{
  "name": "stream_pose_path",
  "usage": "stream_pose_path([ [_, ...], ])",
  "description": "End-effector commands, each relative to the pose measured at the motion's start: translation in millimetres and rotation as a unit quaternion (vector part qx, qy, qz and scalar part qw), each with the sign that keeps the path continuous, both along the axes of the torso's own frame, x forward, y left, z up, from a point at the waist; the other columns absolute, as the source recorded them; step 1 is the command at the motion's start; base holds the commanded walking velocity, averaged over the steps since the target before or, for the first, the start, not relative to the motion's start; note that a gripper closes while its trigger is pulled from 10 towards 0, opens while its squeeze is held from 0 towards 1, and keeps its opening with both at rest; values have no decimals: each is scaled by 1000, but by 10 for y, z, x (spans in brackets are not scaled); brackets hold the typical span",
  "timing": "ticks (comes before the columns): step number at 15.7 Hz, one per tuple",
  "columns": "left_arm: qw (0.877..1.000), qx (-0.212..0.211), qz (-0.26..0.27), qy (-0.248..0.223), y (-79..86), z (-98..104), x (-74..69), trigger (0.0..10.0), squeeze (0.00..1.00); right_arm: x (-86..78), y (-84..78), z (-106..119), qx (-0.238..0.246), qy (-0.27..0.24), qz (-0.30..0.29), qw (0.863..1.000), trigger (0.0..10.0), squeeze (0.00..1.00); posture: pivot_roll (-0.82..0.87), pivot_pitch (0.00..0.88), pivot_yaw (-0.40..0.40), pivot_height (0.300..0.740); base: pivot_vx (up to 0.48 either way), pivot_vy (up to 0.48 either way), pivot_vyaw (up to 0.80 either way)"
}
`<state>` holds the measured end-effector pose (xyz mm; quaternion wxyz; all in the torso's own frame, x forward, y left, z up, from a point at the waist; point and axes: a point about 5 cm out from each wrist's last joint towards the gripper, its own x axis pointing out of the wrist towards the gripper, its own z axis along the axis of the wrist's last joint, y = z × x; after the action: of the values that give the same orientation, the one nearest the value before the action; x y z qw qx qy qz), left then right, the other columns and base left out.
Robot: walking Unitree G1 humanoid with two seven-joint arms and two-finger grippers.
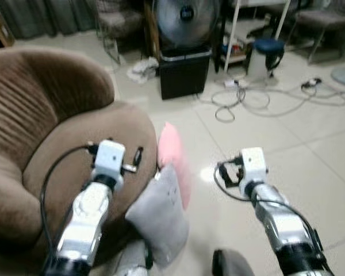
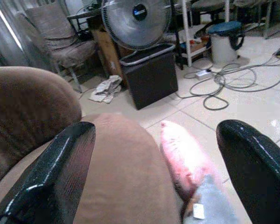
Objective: Move the pillow to the sofa from floor
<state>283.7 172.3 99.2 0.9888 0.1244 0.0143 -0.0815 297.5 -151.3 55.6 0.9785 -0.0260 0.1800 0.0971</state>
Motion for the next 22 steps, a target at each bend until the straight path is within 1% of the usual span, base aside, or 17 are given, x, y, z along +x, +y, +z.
stream_pose_path([
  [1,1000,6,10,4,49,4,14,10000,0,0,71,-3,3,1,8,1000,10000,0,45,0,44,627,0,0,0],
  [8,1000,8,4,6,36,4,21,10000,0,-15,53,-21,8,7,1,1000,10000,0,42,0,49,627,0,0,0],
  [9,1000,9,4,6,35,5,22,10000,0,-17,50,-24,8,9,0,1000,10000,0,42,0,49,622,0,0,0],
  [16,1000,10,1,6,35,-3,15,10000,0,-25,55,-36,11,10,-2,1000,10000,0,41,0,51,553,0,0,0],
  [22,1000,8,2,6,30,-5,7,10000,0,-37,54,-41,9,10,-2,1000,10000,0,41,0,50,553,0,0,0],
])
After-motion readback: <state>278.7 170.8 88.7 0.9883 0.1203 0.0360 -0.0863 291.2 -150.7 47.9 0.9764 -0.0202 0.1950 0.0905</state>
